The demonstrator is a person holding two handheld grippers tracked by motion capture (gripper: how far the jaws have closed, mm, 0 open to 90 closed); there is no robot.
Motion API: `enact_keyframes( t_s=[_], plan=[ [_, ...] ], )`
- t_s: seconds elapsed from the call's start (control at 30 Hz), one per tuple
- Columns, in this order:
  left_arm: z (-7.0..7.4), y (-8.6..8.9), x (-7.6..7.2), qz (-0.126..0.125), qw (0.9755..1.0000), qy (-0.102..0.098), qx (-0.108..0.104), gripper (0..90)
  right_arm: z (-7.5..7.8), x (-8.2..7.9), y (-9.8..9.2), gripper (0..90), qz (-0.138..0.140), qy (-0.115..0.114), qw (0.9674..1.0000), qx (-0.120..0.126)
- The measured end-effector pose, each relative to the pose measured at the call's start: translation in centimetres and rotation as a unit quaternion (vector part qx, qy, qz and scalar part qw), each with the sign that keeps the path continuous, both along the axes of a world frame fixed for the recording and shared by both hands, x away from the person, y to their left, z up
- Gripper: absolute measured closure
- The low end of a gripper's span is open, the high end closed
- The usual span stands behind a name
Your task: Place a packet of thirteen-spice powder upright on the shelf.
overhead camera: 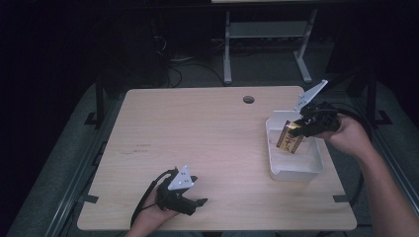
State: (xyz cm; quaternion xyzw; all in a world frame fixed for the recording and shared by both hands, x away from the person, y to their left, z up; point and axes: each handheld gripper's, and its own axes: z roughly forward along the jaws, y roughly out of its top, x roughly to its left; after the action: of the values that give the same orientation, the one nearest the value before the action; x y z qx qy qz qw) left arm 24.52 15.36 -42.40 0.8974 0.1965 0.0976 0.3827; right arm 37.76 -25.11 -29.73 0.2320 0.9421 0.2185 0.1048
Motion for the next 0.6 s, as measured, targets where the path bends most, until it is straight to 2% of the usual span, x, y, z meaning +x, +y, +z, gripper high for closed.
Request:
enact_keyframes(
  t_s=[0.27, 0.6],
  plan=[
    [0.0, 0.1, 0.0, 0.002, 1.0000, 0.002, -0.003, 24.7, -0.3, -0.3, 0.2, 68.6, 0.013, 0.003, 0.9998, -0.012],
    [0.0, 0.1, 0.1, 0.000, 1.0000, 0.003, 0.001, 24.7, -2.4, 0.4, 0.3, 68.3, 0.005, 0.015, 0.9997, -0.018]
  ],
)
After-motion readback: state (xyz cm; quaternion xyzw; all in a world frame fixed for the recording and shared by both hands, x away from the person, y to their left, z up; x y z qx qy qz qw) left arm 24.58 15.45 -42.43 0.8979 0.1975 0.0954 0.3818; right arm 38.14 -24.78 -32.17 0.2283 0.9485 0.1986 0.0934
